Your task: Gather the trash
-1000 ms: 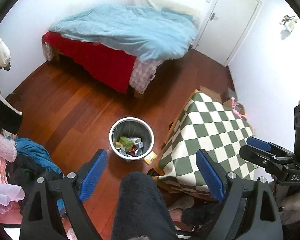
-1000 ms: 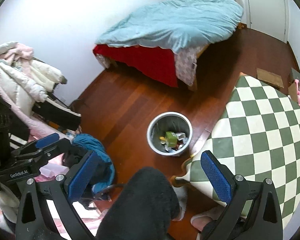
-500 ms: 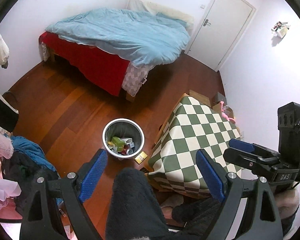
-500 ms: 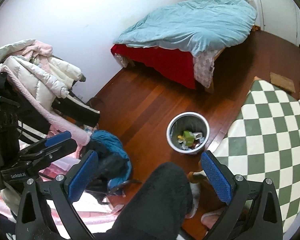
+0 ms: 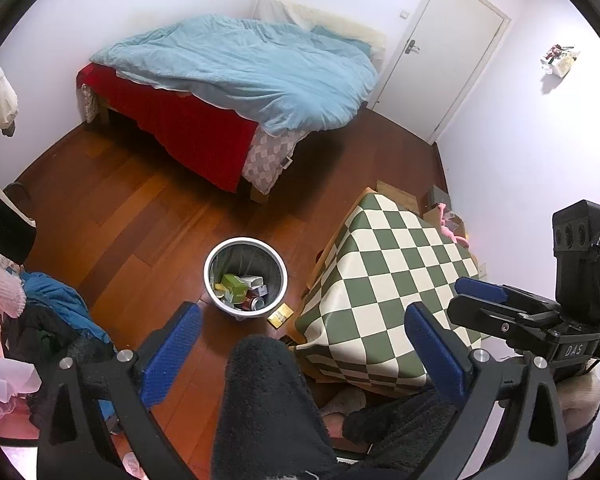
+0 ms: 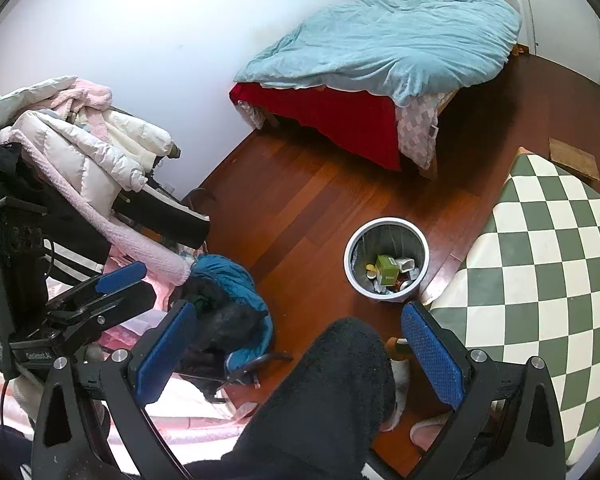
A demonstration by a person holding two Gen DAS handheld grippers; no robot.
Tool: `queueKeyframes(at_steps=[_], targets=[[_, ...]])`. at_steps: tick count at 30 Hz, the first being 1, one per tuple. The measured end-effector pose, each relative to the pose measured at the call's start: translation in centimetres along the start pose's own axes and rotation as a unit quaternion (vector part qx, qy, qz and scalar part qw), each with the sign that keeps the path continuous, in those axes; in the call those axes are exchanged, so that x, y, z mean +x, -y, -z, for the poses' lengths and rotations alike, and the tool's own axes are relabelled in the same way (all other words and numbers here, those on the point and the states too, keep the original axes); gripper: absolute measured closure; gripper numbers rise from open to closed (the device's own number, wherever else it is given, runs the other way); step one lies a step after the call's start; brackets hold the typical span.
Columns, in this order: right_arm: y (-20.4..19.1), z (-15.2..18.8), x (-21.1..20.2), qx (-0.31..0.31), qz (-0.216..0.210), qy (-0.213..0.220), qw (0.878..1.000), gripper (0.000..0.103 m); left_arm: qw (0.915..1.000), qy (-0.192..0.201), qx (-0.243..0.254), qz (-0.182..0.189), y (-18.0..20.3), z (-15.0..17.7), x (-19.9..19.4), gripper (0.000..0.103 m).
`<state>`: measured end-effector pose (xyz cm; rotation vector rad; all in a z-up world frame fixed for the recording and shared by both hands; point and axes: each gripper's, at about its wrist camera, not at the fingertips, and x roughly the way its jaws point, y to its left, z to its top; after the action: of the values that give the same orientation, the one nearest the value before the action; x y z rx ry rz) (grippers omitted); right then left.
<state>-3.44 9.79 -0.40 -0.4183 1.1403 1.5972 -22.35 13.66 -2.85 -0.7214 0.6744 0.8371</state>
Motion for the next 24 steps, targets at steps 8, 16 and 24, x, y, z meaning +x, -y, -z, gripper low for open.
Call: queueKeyframes(at_steps=[8, 16, 24], targets=[[-0.25, -0.07, -0.09, -0.002, -0.006, -0.004, 1.0, 0.0, 1.0, 0.002, -0.001, 0.006, 0.19, -0.03, -0.35, 0.0], [-0.58, 0.02, -0.21, -0.004, -0.013, -0.005, 1.0, 0.0, 0.9999, 0.003, -0.002, 0.011, 0.43, -0.15, -0.49, 0.0], [-0.6, 0.17, -0.41, -0.007, -0.015, -0.005, 1.0, 0.0, 0.9999, -0.001, -0.002, 0.016, 0.51, -0.14, -0.23, 0.0]])
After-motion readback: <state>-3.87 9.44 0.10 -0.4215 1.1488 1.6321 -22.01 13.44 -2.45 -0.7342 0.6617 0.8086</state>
